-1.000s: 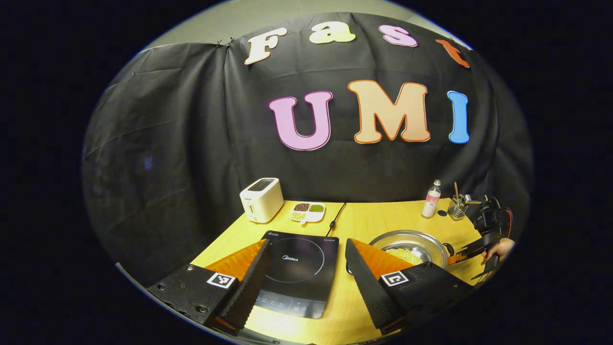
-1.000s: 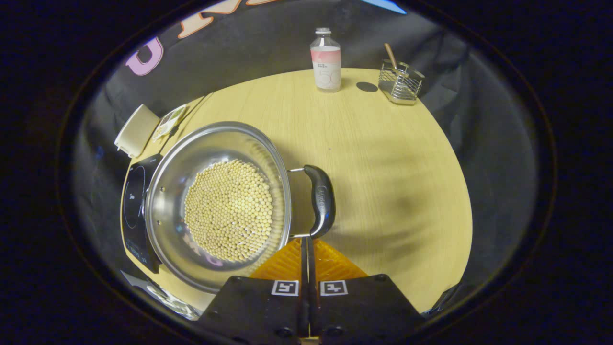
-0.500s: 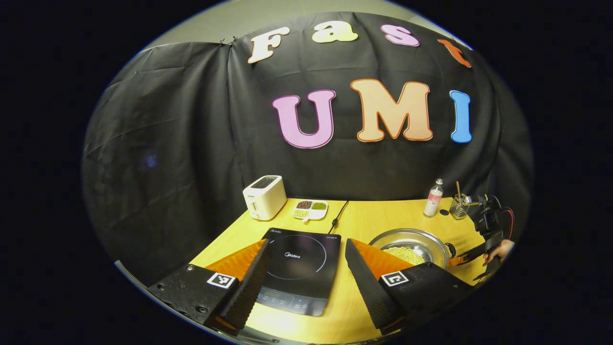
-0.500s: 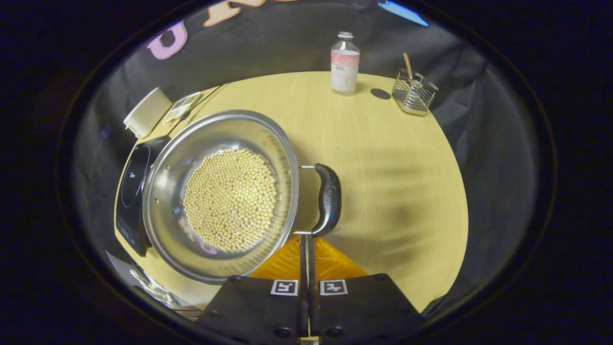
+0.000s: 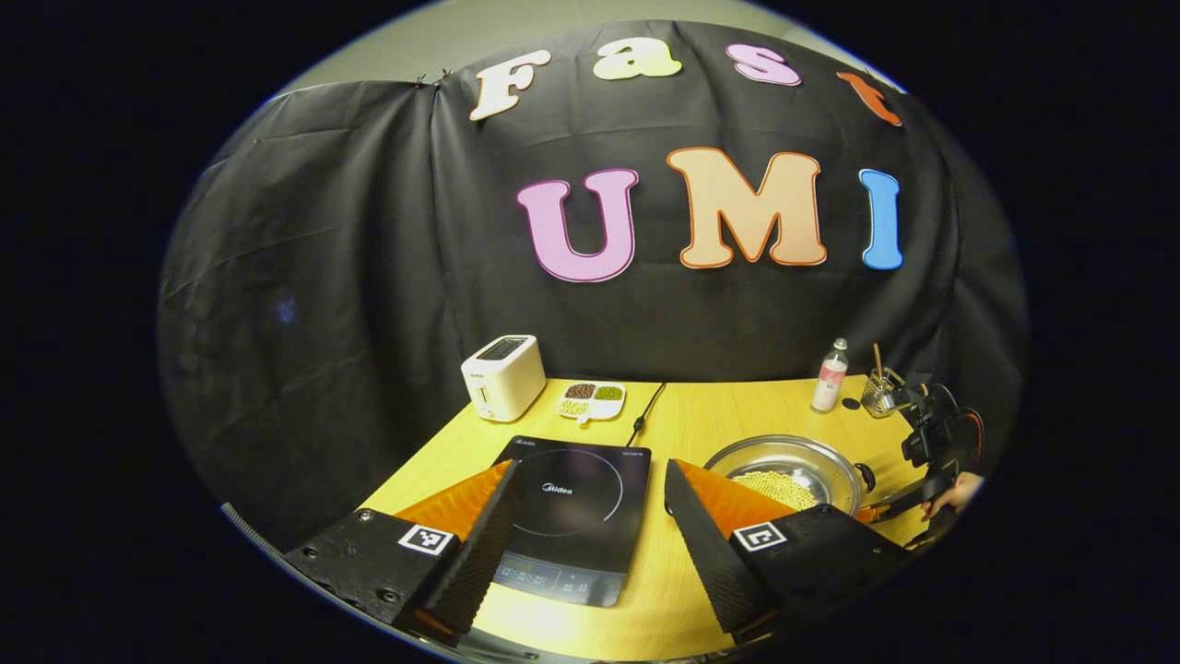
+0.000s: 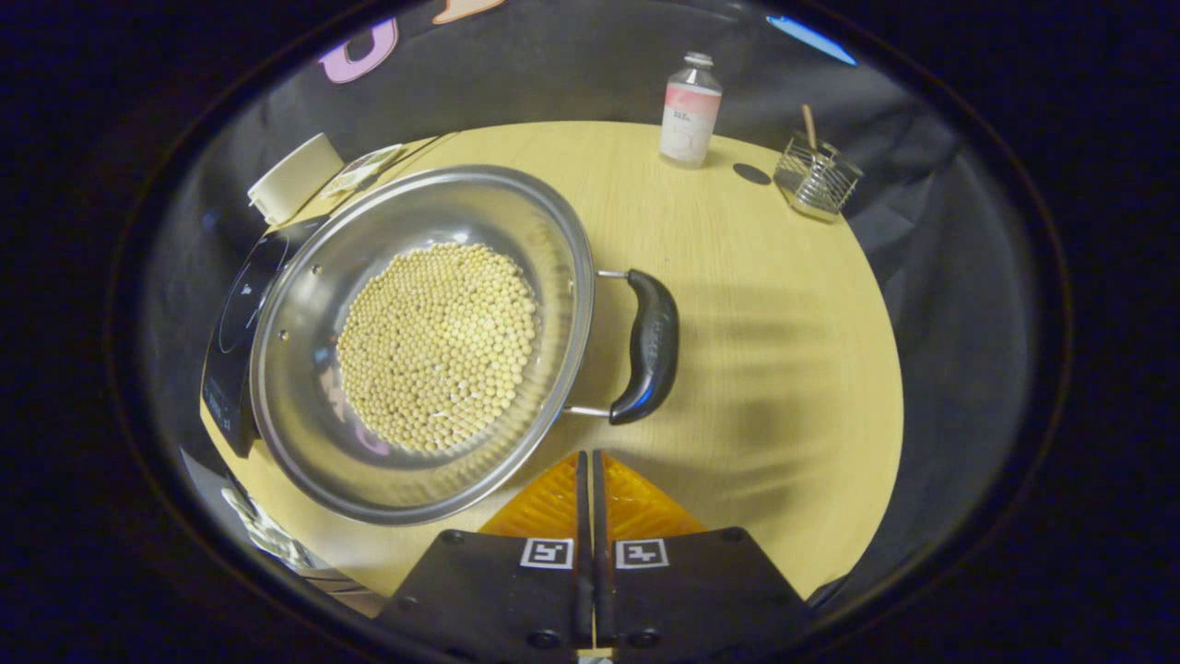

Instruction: First push the handle of the pot to place it horizontally, then grasp the pot with both hands and set it on the induction cooktop.

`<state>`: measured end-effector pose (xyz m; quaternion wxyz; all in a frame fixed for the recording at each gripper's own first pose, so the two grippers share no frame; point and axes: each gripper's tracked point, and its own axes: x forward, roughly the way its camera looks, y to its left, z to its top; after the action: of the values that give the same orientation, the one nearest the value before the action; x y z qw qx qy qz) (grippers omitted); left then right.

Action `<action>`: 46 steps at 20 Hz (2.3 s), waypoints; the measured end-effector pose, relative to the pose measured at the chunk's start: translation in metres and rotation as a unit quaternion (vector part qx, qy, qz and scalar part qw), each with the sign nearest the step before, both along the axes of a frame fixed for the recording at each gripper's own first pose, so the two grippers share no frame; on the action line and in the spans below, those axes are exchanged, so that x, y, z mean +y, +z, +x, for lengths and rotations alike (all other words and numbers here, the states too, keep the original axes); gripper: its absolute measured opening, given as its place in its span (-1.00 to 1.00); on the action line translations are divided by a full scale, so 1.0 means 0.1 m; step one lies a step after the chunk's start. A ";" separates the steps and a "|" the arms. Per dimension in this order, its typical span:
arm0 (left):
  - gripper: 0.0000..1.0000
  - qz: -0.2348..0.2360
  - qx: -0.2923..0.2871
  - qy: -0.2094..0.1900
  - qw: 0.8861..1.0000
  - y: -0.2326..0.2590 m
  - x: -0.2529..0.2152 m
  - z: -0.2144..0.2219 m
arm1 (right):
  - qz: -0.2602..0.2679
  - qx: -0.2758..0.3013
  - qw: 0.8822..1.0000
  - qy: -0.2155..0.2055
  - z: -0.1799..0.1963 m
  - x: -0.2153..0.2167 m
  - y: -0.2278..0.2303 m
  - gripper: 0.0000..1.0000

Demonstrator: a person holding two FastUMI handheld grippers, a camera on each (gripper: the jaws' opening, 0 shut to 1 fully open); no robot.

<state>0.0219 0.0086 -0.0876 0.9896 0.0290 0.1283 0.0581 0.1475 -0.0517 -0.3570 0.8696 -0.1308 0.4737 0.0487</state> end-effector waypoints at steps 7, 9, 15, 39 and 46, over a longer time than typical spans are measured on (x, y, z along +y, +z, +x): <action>0.89 -0.005 0.043 -0.016 0.999 -0.41 -0.08 0.12 | 0.043 -0.001 0.999 -0.029 -0.17 -0.21 0.18 -0.51; 0.90 -0.001 0.060 -0.033 0.998 -0.54 -0.13 0.22 | 0.069 0.003 0.997 -0.038 -0.24 -0.25 0.27 -0.40; 0.90 0.008 0.086 -0.056 0.995 -0.85 -0.21 0.63 | 0.106 -0.003 0.993 -0.053 -0.22 -0.37 0.61 0.76; 0.55 -0.101 0.304 -0.147 0.936 -2.24 -0.89 1.54 | 0.206 0.085 0.973 -0.065 0.76 0.22 0.09 1.00; 0.43 -0.096 0.346 -0.144 0.922 -2.50 -0.94 1.55 | 0.209 0.109 0.970 -0.060 0.75 0.27 -0.05 0.72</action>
<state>0.1771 -0.0852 -0.3378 0.8793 -0.0296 0.4622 -0.1109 0.2228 -0.0249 -0.3619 0.8221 0.0884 0.5520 0.1078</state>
